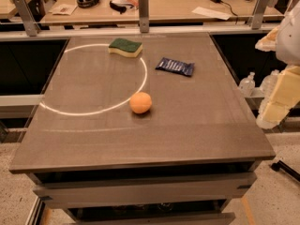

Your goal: Move rxbar blueberry near orange

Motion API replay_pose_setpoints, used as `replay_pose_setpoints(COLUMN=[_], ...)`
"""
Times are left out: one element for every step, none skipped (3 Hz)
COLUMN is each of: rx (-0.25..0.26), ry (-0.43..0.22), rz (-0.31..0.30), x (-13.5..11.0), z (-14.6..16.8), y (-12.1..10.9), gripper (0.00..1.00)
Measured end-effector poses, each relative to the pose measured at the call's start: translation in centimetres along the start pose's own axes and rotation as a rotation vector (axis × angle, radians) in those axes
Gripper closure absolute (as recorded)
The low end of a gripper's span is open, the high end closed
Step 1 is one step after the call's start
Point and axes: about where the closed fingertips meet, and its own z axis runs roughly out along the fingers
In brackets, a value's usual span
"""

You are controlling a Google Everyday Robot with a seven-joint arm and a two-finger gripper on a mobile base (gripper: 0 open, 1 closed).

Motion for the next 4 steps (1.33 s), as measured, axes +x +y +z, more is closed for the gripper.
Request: replay_pose_setpoints(rx=[0.002,0.004,0.001,-0.011], ry=[-0.001,-0.042,-0.099,-0.147], rz=[-0.001,0.014,0.016,0.020], x=[0.0,-1.0,-2.5,-4.0], z=[0.0,0.7,1.6,2.7], y=[0.0,-1.0,-2.4,-3.5], gripper=[0.00,0.00,0.00,0.00])
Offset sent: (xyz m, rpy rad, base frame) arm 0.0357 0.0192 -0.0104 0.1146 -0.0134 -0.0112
